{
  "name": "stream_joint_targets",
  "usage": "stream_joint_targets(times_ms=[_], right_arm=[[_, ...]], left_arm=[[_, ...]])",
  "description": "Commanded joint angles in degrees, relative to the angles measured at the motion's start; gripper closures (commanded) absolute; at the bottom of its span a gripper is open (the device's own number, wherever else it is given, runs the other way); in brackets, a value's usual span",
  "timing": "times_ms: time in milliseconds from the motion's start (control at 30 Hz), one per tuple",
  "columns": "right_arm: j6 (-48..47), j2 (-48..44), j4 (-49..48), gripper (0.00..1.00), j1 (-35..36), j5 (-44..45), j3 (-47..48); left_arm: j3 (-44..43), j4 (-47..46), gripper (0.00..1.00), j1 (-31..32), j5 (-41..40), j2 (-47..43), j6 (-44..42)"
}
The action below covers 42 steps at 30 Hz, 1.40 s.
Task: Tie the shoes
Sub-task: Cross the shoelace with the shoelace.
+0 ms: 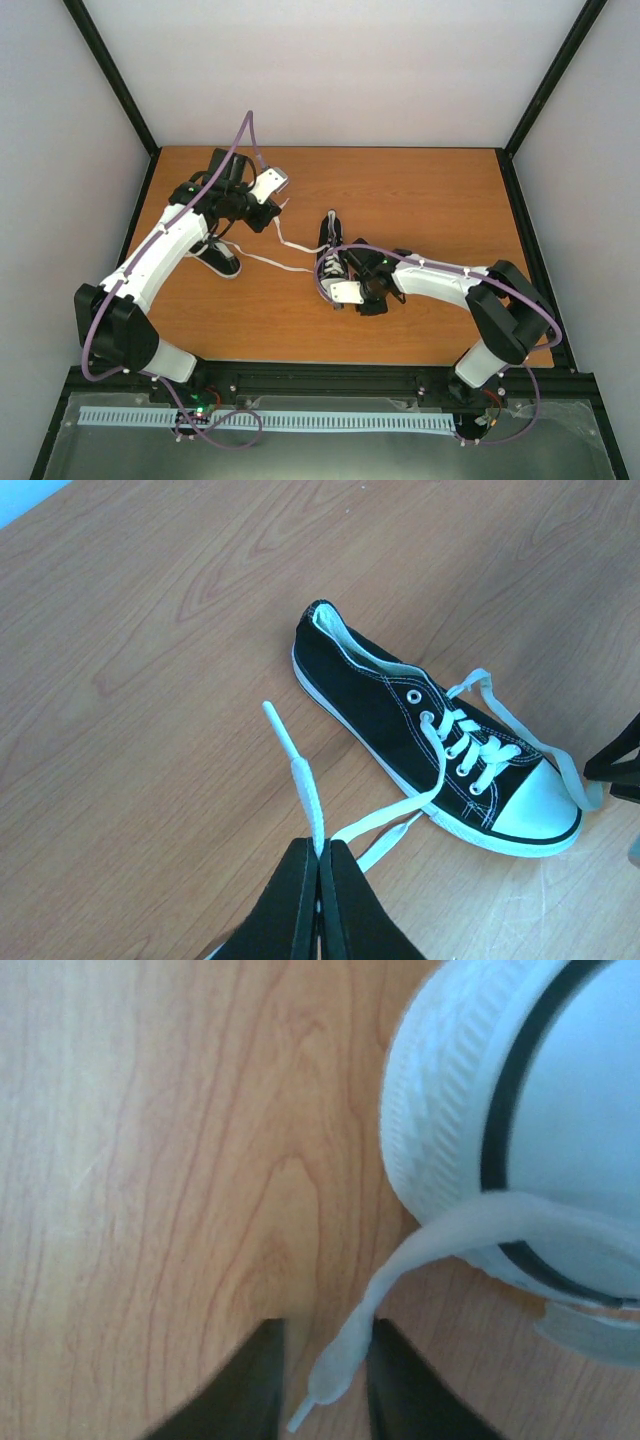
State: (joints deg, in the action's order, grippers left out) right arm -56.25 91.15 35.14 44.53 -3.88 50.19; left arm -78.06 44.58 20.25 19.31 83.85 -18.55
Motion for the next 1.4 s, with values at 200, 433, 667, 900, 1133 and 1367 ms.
stream_joint_targets(times_ms=[200, 433, 667, 900, 1133, 1367], right_arm=[[4.81, -4.35, 1.67, 0.97, -0.86, -5.76, 1.63], [12.9, -18.46, -0.24, 0.97, -6.0, -15.66, 0.7], [34.45, -26.6, -11.64, 0.97, -12.1, -27.31, 1.27], [67.99, -20.13, -39.82, 0.97, -14.3, -29.83, 2.28], [80.86, -4.76, -41.77, 0.97, -8.68, -23.08, 14.98], [86.64, 1.52, -40.16, 0.82, -5.38, -19.82, 18.11]], left_arm=[[-2.29, 2.63, 0.99, -0.65, 2.27, -1.4, -1.87], [-4.5, 6.16, 0.99, -1.09, 4.3, -1.49, -3.36], [-6.07, 11.69, 0.99, -1.09, 10.11, -2.15, -6.38], [-3.89, 15.97, 0.99, -1.06, 22.94, -3.26, -12.34], [-1.1, 17.41, 0.99, -0.94, 29.35, -4.53, -16.57], [1.14, 18.35, 0.99, -0.57, 32.44, -4.81, -19.83]])
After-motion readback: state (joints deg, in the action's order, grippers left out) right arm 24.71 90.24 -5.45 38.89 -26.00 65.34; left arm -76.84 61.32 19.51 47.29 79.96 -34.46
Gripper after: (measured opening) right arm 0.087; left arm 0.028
